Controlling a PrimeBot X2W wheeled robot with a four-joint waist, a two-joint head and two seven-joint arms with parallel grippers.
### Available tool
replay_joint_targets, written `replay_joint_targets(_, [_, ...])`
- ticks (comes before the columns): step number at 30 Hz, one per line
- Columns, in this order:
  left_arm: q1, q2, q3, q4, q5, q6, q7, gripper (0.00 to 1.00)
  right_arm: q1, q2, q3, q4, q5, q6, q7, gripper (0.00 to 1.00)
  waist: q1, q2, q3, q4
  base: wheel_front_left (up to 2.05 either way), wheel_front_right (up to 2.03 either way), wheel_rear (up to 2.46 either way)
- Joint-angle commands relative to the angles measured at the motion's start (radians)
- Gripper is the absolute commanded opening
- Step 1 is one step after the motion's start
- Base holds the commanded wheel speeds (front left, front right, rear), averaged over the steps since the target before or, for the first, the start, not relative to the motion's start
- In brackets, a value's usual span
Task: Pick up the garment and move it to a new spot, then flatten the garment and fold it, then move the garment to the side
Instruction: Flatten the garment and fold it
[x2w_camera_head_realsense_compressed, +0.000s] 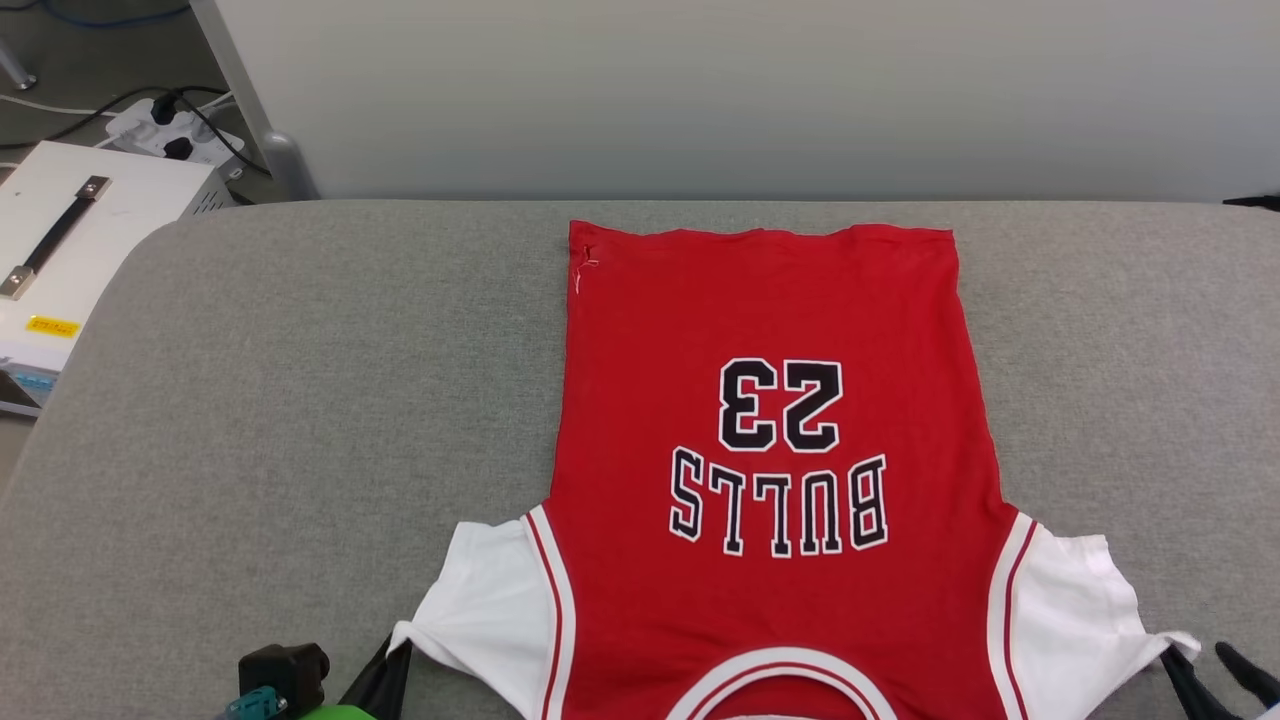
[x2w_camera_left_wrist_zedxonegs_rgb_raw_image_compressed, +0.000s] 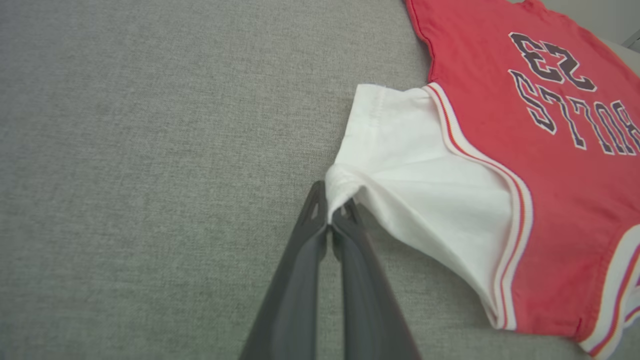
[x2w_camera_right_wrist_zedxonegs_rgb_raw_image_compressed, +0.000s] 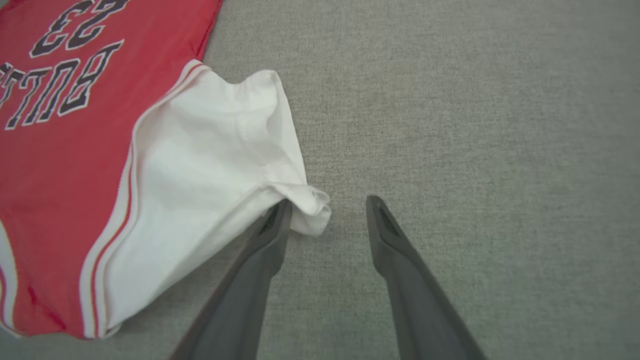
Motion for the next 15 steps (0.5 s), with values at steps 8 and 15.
replay_joint_targets(8, [-0.032,-0.040,0.032,-0.057,0.062,0.022,-0.006,0.00,-0.102,-0.024,-0.210,-0.174,-0.142,-0.002,0.071,1.00,0.0001,0.0000,0.052,0.032,0.00,0.00,0.00])
replay_joint_targets(15, [-0.091,-0.081,0.059,-0.119,0.118,0.029,-0.006,0.00,-0.347,-0.044,-0.340,-0.302,-0.253,-0.002,0.206,1.00,0.0001,0.0000,0.161,0.100,0.00,0.00,0.00])
